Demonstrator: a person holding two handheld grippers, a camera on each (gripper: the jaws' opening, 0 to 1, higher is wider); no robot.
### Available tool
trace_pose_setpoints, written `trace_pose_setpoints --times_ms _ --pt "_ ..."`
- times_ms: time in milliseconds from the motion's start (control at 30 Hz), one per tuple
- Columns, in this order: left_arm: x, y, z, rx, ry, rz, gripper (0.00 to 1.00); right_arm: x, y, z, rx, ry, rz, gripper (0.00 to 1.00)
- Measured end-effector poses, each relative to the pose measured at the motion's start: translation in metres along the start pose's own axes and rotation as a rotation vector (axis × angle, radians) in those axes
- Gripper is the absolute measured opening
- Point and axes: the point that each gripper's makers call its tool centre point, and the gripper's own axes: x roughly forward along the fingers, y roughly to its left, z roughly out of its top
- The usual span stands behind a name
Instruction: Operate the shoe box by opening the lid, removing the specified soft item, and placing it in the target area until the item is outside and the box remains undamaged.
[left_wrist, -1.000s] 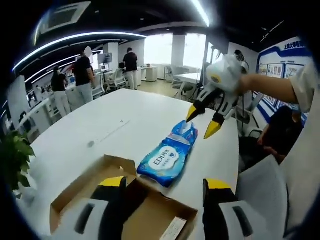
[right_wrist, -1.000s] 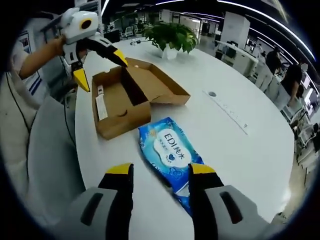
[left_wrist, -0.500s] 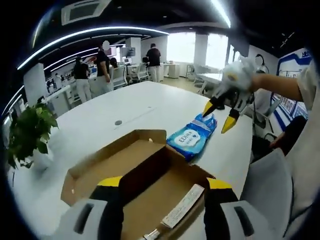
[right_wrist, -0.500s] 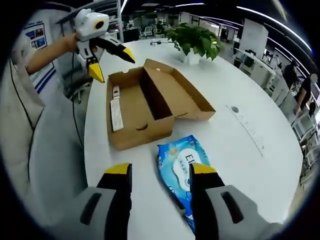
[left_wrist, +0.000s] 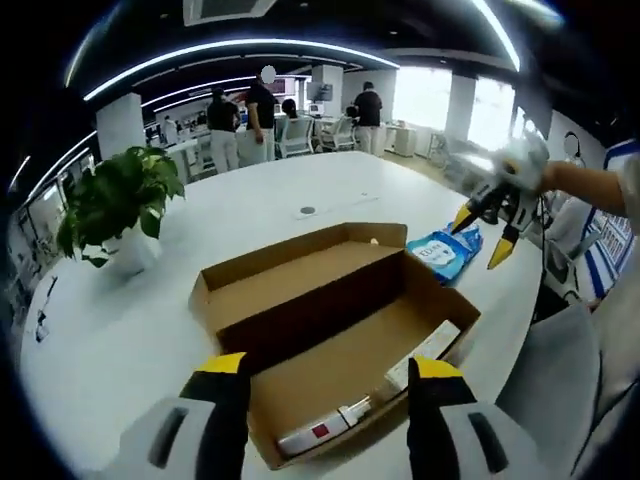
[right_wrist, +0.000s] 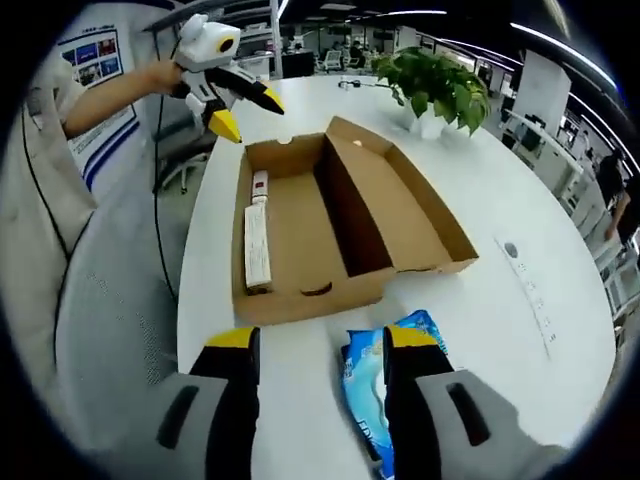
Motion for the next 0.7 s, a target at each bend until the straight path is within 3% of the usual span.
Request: trace_pose_setpoints --times_ms 467,700 --pt "-0.011 0.035 -0.048 -0.209 0.048 0.11 0.5 0.044 0.015 0.022 -0.067 0.027 0.097 0.47" --pt "-0.007 0.051 -0.072 -0.278 0.089 0.17 0.32 0.068 0.023 0.026 -0.121 0.068 0.144 0.46"
